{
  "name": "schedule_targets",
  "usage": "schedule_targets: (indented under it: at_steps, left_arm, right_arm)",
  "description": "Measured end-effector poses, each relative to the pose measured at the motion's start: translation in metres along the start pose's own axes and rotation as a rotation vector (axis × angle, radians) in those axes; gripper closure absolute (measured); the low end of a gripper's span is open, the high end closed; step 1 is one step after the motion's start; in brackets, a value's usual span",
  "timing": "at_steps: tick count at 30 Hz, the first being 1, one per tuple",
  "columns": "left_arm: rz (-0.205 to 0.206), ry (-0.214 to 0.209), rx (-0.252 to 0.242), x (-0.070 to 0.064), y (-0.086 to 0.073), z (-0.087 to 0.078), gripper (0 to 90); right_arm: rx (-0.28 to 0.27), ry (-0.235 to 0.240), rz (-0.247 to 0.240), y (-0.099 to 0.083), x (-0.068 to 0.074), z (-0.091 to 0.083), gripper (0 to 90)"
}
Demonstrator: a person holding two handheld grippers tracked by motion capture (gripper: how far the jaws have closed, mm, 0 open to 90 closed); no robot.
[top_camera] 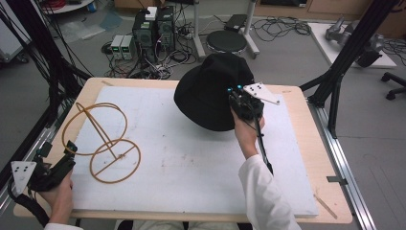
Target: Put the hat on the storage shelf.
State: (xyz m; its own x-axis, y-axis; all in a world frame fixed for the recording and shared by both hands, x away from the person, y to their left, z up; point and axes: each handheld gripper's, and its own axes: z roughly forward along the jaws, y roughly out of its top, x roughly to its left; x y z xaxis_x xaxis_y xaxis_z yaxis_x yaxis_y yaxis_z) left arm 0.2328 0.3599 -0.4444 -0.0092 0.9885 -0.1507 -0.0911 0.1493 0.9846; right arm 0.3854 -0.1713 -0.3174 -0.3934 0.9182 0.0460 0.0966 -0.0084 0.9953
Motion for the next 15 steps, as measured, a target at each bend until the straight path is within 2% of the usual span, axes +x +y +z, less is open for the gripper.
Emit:
schedule_targets:
  at_steps: [3, 4, 9, 15]
  left_arm:
    - [-0.002, 0.000, 0.000, 0.000, 0.000, 0.000, 24.6]
    - [-0.002, -0.001, -0.001, -0.001, 0.000, 0.000, 24.7]
    - [-0.001, -0.004, 0.002, -0.001, 0.000, 0.001, 24.7]
    - [-0.004, -0.010, -0.001, -0.003, -0.001, 0.003, 24.7]
  right_arm:
    - [-0.030, 0.021, 0.004, 0.006, 0.003, -0.006, 86.3]
    - [-0.065, 0.044, 0.011, 0.013, 0.007, -0.012, 86.3]
    - [-0.120, 0.098, 0.025, 0.027, 0.016, -0.023, 86.3]
    - [-0.190, 0.177, 0.011, 0.047, 0.038, -0.037, 86.3]
